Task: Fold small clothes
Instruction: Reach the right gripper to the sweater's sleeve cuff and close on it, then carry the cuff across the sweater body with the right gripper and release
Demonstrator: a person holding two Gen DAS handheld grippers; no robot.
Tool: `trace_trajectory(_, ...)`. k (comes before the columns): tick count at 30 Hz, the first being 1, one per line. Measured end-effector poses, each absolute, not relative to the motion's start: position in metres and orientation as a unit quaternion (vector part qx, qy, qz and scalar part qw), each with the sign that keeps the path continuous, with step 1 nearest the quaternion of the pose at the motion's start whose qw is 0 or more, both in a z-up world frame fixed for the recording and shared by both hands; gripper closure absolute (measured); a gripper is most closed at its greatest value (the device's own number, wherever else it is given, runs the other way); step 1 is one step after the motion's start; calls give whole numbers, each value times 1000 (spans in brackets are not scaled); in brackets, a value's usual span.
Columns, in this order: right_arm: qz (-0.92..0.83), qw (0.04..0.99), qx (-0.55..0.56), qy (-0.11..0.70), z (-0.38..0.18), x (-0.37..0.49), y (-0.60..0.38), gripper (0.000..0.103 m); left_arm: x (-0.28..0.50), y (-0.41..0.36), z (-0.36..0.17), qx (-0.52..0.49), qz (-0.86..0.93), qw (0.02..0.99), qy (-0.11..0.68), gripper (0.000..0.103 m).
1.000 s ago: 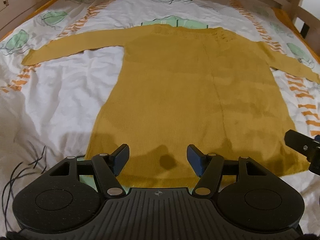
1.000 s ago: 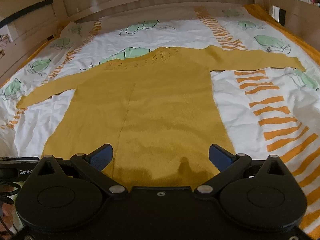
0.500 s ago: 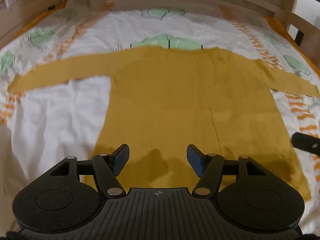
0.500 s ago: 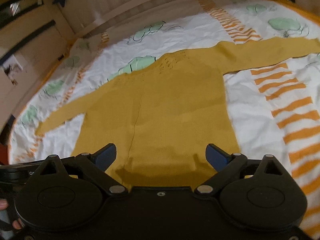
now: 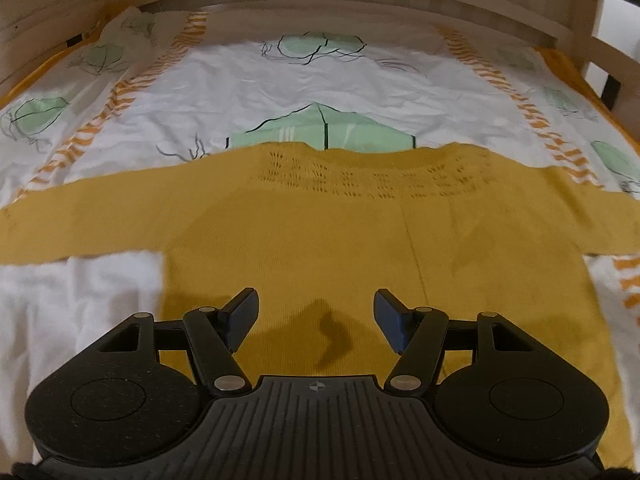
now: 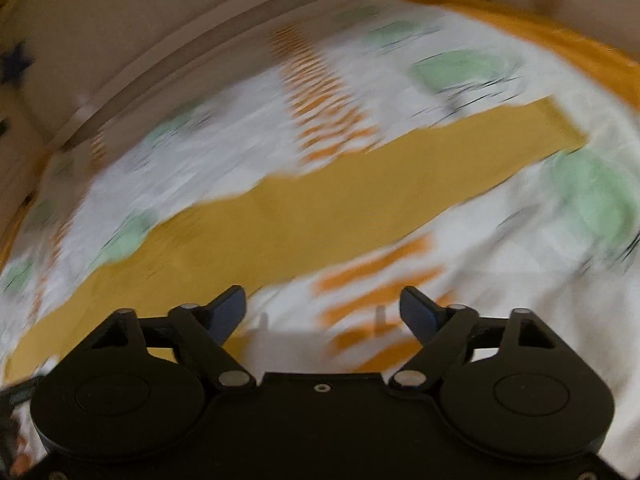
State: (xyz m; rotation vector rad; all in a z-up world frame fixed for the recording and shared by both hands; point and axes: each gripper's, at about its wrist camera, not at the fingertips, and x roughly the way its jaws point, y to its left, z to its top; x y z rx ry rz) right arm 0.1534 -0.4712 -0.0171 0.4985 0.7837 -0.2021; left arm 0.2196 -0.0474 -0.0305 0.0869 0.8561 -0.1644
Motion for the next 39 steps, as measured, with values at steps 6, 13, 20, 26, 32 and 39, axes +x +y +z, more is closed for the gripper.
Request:
trace_trajectory(6, -211, 867, 275, 359, -37, 175, -569, 33, 242, -53, -70, 57, -77, 888, 451, 41)
trace_trajectory(13, -269, 829, 353, 340, -70, 186, -641, 34, 234, -60, -82, 90, -73, 903, 414, 39)
trace_trajectory(20, -301, 811, 393, 311, -92, 202, -667, 55, 242, -50, -85, 65, -81, 905, 412, 30)
trace_trajectory(26, -292, 824, 396, 281, -75, 200, -665, 91, 252, -46, -79, 54, -98, 893, 437, 32)
trace_trajectory(32, -198, 886, 327, 262, 6, 224, -605, 91, 269, -21, -51, -3, -100, 883, 458, 35)
trace_trajectory(39, -22, 934, 261, 244, 94, 273, -462, 91, 285, 18, -10, -14, -97, 893, 438, 35)
